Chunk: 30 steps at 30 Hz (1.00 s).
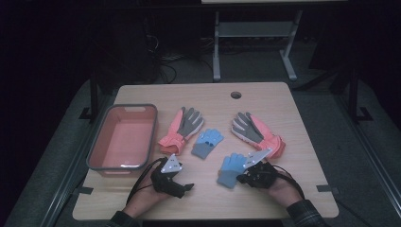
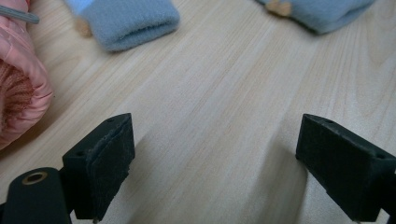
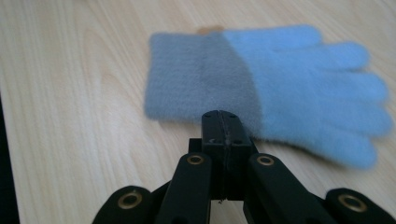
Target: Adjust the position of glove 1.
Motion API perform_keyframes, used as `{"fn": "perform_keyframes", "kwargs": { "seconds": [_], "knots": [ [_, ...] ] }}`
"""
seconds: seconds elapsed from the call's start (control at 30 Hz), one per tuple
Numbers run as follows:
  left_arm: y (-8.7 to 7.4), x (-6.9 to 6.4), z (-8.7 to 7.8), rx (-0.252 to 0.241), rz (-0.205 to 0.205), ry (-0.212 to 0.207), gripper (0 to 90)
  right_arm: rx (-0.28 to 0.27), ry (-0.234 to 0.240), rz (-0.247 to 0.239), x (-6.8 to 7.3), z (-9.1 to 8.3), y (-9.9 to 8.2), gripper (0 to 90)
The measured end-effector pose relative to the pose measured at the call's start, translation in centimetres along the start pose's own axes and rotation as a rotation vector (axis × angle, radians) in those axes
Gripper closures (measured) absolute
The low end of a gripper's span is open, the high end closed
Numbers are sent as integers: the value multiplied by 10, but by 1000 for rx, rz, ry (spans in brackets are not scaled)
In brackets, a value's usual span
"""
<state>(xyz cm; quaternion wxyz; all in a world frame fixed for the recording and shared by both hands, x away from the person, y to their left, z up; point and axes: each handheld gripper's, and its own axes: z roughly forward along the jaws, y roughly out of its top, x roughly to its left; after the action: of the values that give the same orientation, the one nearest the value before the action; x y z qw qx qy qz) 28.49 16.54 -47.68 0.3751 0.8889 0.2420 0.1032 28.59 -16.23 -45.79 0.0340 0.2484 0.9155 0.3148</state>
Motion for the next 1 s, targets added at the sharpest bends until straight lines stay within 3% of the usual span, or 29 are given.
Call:
{"fn": "perform_keyframes", "kwargs": {
  "seconds": [0.3, 0.43, 0.57, 0.7, 0.9, 1.0],
  "knots": [
    [0, 0, 1, -5, -6, 1, 110, -40, 34, 0, 6, 5, 8, 896],
    [0, 0, 0, 1, -3, 1, 110, -46, 34, -43, 9, 15, 19, 898],
    [0, 0, 0, 1, -4, 1, 110, -55, 34, -43, 10, 16, 22, 894],
    [0, 0, 1, -7, -9, 1, 110, -103, -7, 6, 3, 2, 11, 693],
    [0, 0, 1, -6, -6, 1, 110, -143, -115, 41, -8, -16, -13, 425],
    [0, 0, 1, -6, -5, 1, 110, -177, -152, 75, -14, -25, -27, 331]
  ]
}}
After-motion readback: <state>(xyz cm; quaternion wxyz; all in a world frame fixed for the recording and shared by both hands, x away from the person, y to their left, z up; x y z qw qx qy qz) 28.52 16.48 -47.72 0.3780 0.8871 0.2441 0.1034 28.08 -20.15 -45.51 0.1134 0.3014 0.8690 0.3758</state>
